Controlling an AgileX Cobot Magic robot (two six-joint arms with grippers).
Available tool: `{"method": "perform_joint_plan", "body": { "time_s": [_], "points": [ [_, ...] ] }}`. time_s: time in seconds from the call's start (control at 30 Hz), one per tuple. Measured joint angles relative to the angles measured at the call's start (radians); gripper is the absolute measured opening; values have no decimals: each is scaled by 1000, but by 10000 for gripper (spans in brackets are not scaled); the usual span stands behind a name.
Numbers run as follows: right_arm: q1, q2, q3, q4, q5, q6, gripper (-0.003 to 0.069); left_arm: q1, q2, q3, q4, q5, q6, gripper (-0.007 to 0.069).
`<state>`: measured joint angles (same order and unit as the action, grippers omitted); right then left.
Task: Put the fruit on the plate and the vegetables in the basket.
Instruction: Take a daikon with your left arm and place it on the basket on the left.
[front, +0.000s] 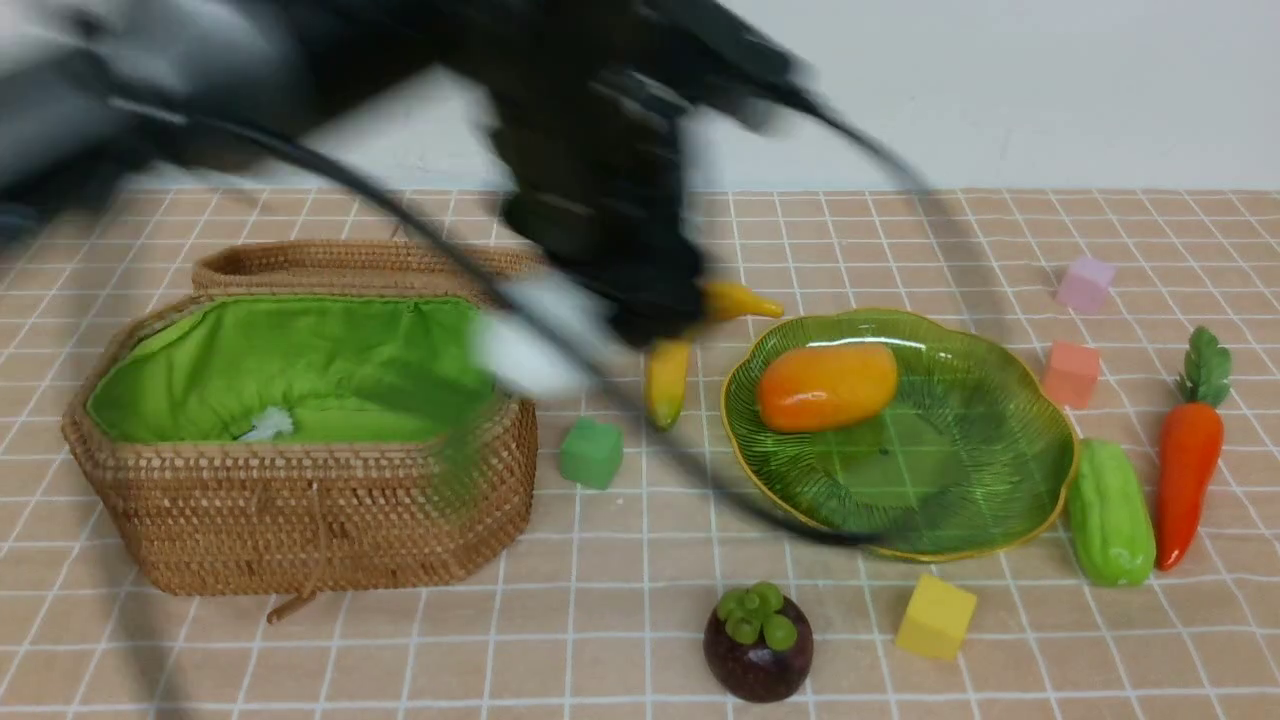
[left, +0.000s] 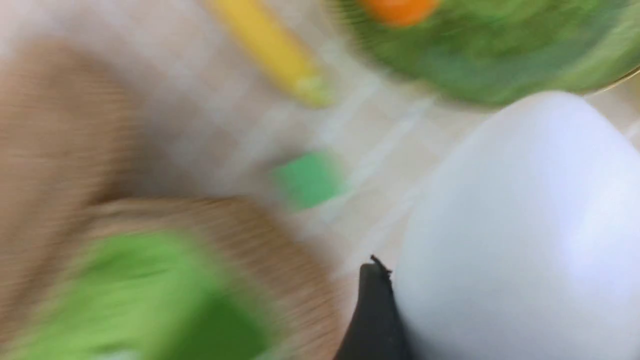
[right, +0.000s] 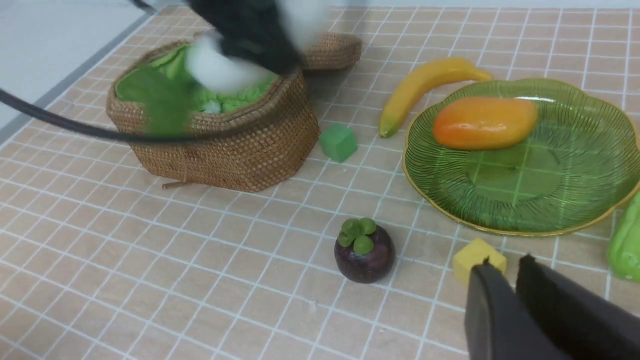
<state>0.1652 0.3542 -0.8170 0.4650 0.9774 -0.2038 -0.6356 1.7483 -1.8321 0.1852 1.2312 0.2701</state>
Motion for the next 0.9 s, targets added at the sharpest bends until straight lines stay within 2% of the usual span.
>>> {"method": "perform_joint_plan", "body": {
  "time_s": [0.03,0.1,0.13,0.17,0.23,0.3,0.5,0.6,0.7,0.77,0.83,0.9],
  "points": [
    [0,0,0,0,0,-3,96,94,-49,58,-2,5,192,524],
    [0,0,0,0,0,-12,98,195,-68,111,-6,13,386,524],
    [0,0,0,0,0,-14,98,216,-69,121,-7,13,425,524],
    [0,0,0,0,0,-19,99,288,-64,150,-18,8,545,524],
    [0,0,0,0,1,-19,99,362,-33,168,-45,-27,648,524],
    [0,0,0,0,3,-19,99,421,14,174,-90,-85,698,524],
    [0,0,0,0,3,-19,99,441,94,177,-137,-153,710,524],
    [0,0,0,3,4,-20,101,441,108,177,-146,-237,711,524],
    [0,0,0,3,4,-21,101,441,107,177,-139,-273,692,549],
    [0,0,0,4,4,-21,104,441,100,177,-149,-289,611,632],
    [0,0,0,4,4,-21,105,441,93,177,-185,-286,539,655],
    [0,0,0,5,6,-22,107,436,77,177,-267,-270,377,638]
  ]
}}
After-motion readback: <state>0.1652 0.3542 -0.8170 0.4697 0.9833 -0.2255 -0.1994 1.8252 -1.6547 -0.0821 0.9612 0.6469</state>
